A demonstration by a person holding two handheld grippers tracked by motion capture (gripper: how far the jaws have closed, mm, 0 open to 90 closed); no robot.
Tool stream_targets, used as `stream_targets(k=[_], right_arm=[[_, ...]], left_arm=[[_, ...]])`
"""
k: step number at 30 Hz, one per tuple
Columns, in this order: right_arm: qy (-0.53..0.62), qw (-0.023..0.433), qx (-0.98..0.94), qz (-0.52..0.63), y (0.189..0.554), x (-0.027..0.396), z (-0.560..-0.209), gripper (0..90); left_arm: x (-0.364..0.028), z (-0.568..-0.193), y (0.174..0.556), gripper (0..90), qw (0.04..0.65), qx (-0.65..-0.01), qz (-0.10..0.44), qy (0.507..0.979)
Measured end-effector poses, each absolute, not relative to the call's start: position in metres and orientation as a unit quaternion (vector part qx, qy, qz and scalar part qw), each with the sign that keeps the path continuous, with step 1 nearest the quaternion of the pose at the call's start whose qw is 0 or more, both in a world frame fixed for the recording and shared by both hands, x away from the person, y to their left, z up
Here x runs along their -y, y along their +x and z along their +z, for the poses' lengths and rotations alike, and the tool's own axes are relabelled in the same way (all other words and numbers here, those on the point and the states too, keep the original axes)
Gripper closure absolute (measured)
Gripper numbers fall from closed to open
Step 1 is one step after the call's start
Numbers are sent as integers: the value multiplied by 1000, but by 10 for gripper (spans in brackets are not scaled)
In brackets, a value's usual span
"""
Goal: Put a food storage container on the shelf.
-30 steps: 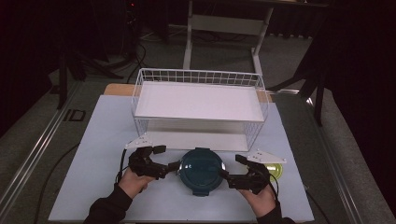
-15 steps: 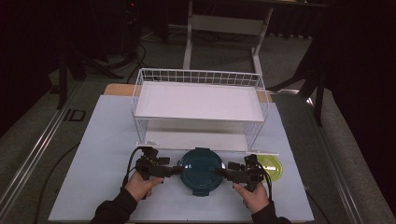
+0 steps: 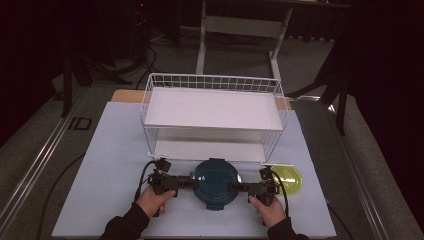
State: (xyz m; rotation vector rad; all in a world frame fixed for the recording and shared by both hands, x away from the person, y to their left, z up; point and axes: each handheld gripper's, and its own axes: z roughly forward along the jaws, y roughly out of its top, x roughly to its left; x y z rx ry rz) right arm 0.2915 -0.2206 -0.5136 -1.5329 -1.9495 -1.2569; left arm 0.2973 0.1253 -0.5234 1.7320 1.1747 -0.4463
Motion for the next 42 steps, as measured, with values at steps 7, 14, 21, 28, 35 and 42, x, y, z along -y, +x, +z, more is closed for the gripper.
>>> stream_targets(k=[7, 14, 21, 28, 35, 42], right_arm=[[-550, 190, 683, -442, 292, 223, -513, 359], [-538, 173, 690, -452, 286, 221, -508, 393], [-530, 155, 698, -455, 279, 219, -502, 414], [-512, 147, 711, -458, 273, 219, -497, 442], [-494, 142, 720, -466, 268, 221, -495, 453], [-484, 119, 731, -466, 266, 221, -489, 452]], left_arm=[[-124, -519, 296, 454, 473, -483, -178, 715], [-127, -516, 287, 493, 481, -479, -170, 715], [-129, -514, 278, 522, 489, -475, -155, 715], [-129, -511, 265, 541, 498, -478, -135, 711], [-126, -506, 255, 560, 502, -484, -123, 707], [-121, -502, 253, 571, 501, -491, -121, 703]])
